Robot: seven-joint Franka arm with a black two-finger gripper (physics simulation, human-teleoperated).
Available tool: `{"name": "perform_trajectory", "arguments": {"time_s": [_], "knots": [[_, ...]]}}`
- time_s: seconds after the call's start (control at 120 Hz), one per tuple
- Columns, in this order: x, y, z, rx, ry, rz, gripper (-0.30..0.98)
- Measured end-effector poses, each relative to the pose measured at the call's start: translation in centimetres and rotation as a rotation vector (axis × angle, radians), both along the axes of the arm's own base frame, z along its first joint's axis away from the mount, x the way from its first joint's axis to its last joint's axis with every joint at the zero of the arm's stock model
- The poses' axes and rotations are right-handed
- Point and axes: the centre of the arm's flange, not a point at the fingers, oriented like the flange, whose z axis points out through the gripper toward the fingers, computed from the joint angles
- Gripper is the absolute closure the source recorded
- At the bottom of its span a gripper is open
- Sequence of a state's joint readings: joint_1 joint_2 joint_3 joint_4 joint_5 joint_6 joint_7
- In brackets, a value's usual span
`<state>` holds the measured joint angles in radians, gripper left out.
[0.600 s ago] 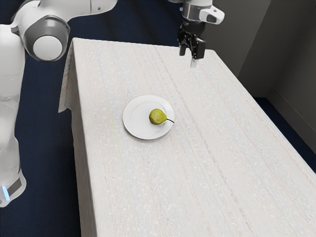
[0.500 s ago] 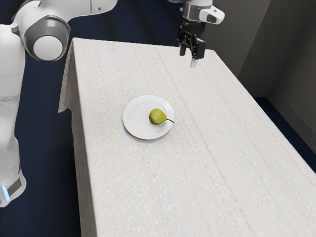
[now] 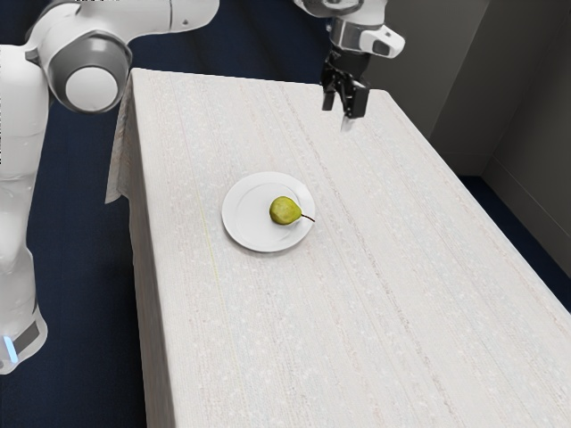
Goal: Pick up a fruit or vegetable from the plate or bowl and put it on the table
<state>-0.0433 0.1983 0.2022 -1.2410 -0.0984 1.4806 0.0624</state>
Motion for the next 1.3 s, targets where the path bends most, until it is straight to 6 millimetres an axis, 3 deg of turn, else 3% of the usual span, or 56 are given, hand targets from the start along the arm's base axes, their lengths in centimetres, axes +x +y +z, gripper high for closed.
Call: {"name": "perform_trajectory", "arguments": {"time_s": [0.517,0.633,0.75,0.925,1.3], "knots": [[2.0,-0.9,-4.6,0.004,0.078,-0.024,0.00],[1.2,-1.2,-6.3,-0.005,0.095,-0.031,0.00],[-1.7,-1.1,-8.7,-0.012,0.114,-0.033,0.00],[-3.8,-2.3,-13.9,-0.008,0.120,-0.058,0.00],[-4.2,-4.1,-17.0,0.000,0.058,-0.088,0.00]]}}
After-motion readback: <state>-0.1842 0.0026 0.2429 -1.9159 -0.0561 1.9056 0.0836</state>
